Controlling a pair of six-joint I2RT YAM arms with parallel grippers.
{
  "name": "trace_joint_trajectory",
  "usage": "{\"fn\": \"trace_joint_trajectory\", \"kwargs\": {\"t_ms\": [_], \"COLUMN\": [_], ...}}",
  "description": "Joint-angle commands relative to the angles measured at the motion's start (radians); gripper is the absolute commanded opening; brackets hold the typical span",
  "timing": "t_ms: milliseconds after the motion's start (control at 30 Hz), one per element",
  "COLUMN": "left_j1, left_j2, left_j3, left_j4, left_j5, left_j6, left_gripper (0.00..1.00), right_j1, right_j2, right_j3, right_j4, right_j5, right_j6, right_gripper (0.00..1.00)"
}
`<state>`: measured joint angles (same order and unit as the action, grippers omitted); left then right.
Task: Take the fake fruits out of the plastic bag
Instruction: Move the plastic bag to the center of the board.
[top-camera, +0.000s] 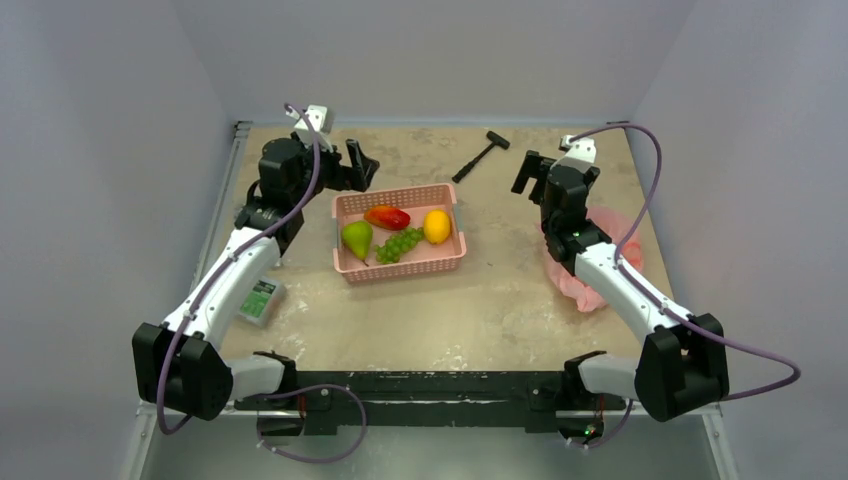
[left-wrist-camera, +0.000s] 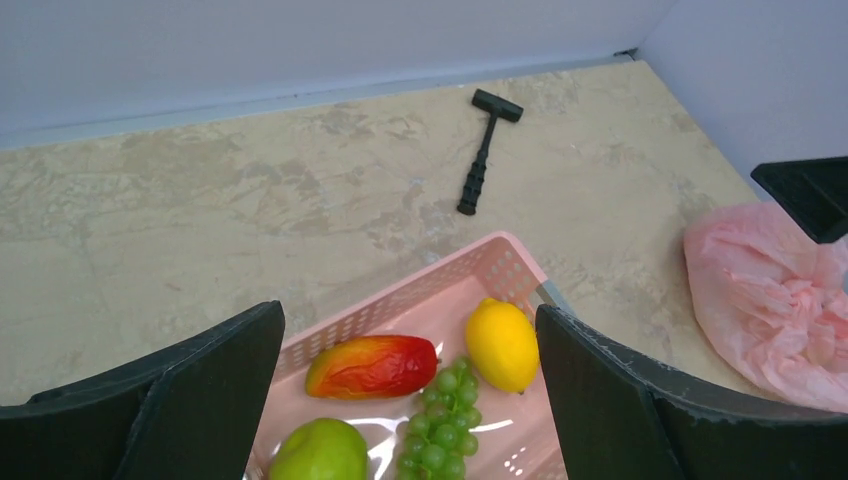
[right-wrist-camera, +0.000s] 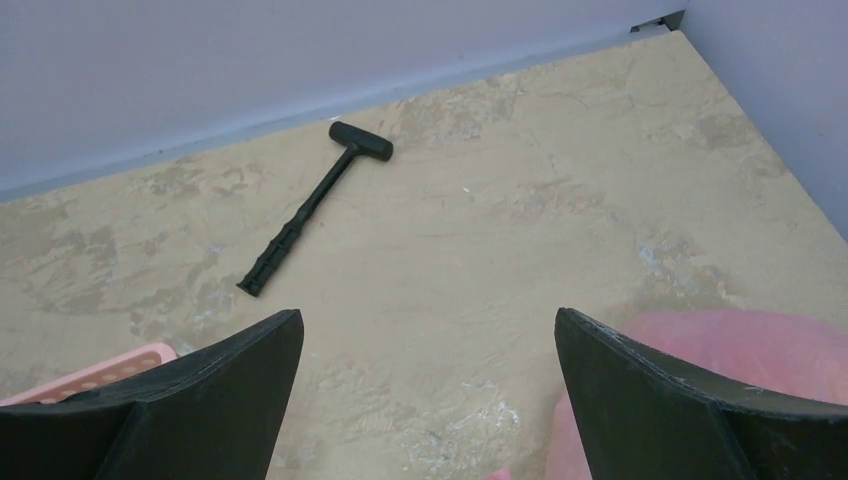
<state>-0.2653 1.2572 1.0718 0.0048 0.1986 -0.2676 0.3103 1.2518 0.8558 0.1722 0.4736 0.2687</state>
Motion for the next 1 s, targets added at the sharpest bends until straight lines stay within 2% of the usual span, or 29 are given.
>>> {"fn": "trace_joint_trajectory", "kwargs": {"t_ms": [0,267,467,633,967], "left_j1": [-0.021,-0.080,-0.087,-0.090,-0.097], "left_j2": [-0.003,0.028,0.010,-0.004,0.007], "left_j3": [0.039,0.093,0.088,0.088,0.094], "left_j4": [-0.046,-0.122,-0.109,-0.090,-0.078], "left_j5": [0.098,0.157,0.206,0.265,0.335], "left_j6": [0.009,-0.010,-0.031,-0.055,-0.089], "left_gripper": [0.97,0.97,0.97,0.94,0.93], "right_j1": [0.006,0.007,0.006,0.005,0.005], "right_j2": [-0.005,-0.048,-0.081,-0.100,-0.217], "right_j3": [0.027,0.009,-0.017,-0.034,-0.024], "right_j4": [-0.023,-0.148,-0.265,-0.395,-0.656], "right_j5": [0.051,0.060,0.041,0.126,0.275], "right_j6": [0.034,0.133,0.256,0.359,0.419], "right_gripper": [0.99,0.99,0.99,0.99,0.99]}}
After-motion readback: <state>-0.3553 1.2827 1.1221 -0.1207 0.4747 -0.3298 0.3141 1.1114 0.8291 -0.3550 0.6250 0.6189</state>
